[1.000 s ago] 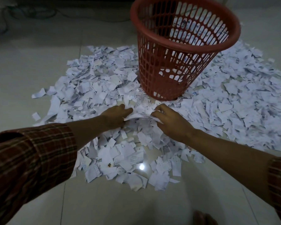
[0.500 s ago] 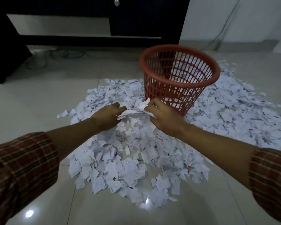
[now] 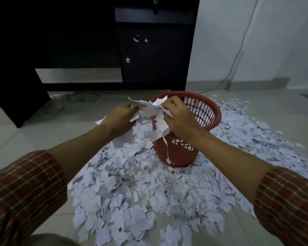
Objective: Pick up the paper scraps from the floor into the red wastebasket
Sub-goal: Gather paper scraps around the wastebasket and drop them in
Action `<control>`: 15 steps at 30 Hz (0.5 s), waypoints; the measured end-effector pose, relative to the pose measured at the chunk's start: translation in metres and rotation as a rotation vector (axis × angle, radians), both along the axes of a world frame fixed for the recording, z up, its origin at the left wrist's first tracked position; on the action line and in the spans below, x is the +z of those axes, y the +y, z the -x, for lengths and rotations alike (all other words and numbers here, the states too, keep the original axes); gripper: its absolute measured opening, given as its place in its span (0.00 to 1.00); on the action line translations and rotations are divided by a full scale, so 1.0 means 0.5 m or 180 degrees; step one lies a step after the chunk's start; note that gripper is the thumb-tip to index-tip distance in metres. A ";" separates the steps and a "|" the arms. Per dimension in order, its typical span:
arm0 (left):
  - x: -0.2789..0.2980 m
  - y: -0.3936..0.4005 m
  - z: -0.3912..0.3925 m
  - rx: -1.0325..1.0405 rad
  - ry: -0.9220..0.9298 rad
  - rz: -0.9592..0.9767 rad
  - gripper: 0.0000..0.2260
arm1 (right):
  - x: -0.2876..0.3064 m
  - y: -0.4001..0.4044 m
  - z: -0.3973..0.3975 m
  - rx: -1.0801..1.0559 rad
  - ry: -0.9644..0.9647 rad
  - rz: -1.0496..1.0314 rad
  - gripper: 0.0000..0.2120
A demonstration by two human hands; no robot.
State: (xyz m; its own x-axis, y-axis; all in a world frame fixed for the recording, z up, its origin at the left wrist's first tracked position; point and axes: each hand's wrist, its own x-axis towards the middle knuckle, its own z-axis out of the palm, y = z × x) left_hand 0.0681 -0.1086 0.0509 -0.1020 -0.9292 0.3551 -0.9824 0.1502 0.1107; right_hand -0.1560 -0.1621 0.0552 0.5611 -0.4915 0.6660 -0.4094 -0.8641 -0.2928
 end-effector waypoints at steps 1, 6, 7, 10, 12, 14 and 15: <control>0.012 -0.007 0.006 0.0009 -0.0029 0.0040 0.15 | 0.007 -0.012 0.003 -0.0046 -0.0042 0.0040 0.11; 0.056 -0.047 0.055 0.0048 -0.0012 0.0291 0.15 | 0.029 -0.076 0.037 -0.0214 -0.0232 0.0187 0.11; 0.062 -0.054 0.067 0.0030 0.0005 0.0351 0.15 | 0.029 -0.088 0.045 -0.0250 -0.0238 0.0225 0.11; 0.068 -0.081 0.107 -0.0028 0.0016 0.0454 0.14 | 0.021 -0.127 0.071 -0.0377 -0.0284 0.0255 0.11; 0.066 -0.104 0.131 -0.0046 0.0003 0.0452 0.13 | 0.010 -0.154 0.086 -0.0444 -0.0296 0.0295 0.12; 0.063 -0.123 0.149 -0.0137 0.0011 0.0473 0.14 | -0.003 -0.176 0.094 -0.0491 -0.0284 0.0293 0.12; 0.060 -0.134 0.157 -0.0183 -0.0014 0.0472 0.14 | -0.010 -0.189 0.097 -0.0512 -0.0280 0.0246 0.12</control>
